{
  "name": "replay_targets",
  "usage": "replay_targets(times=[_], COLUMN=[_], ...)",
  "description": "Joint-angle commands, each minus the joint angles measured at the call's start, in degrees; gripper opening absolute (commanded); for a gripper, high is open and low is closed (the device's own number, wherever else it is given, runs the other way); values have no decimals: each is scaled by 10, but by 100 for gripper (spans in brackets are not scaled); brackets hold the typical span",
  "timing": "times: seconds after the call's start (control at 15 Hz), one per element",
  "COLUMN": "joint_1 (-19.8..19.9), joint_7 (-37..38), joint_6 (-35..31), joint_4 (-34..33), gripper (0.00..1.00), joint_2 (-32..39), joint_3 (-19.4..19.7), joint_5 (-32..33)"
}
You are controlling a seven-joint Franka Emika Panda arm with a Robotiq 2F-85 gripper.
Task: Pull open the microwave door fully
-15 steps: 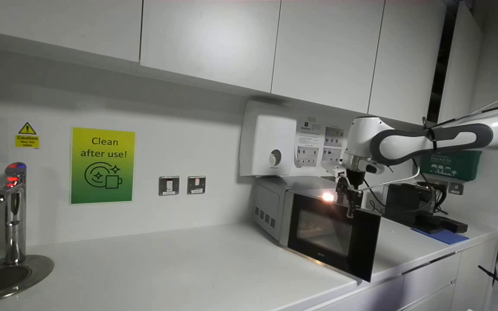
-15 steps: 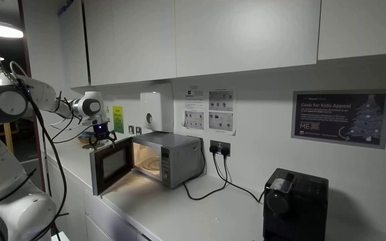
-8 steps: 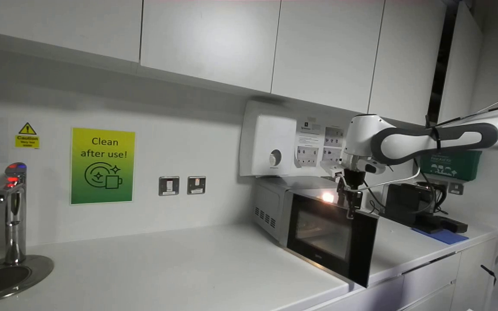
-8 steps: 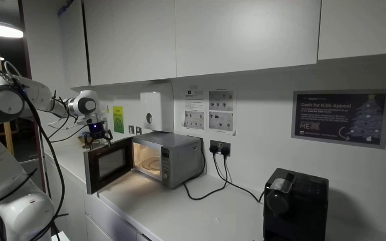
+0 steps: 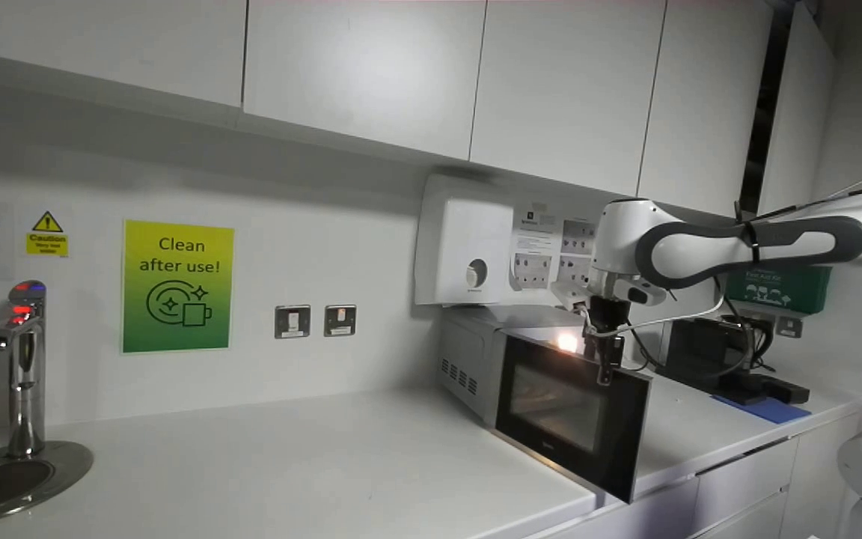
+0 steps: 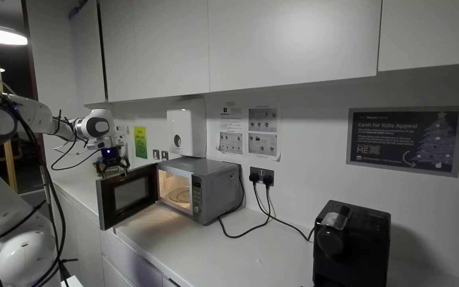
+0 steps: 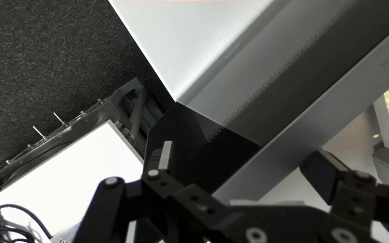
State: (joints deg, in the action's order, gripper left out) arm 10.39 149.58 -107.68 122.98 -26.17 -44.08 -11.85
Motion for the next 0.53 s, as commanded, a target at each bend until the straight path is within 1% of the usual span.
replay_targets(times=[0.0,0.33,0.47], joint_1=[57,102,112], joint_7=[0,0,0], joint_6=[20,18,16], joint_4=[-14,-18,-20], gripper=[100,100,100], joint_2=[-34,-65,-73], joint_3=[-42,-76,-83], joint_5=[-46,-107,-131])
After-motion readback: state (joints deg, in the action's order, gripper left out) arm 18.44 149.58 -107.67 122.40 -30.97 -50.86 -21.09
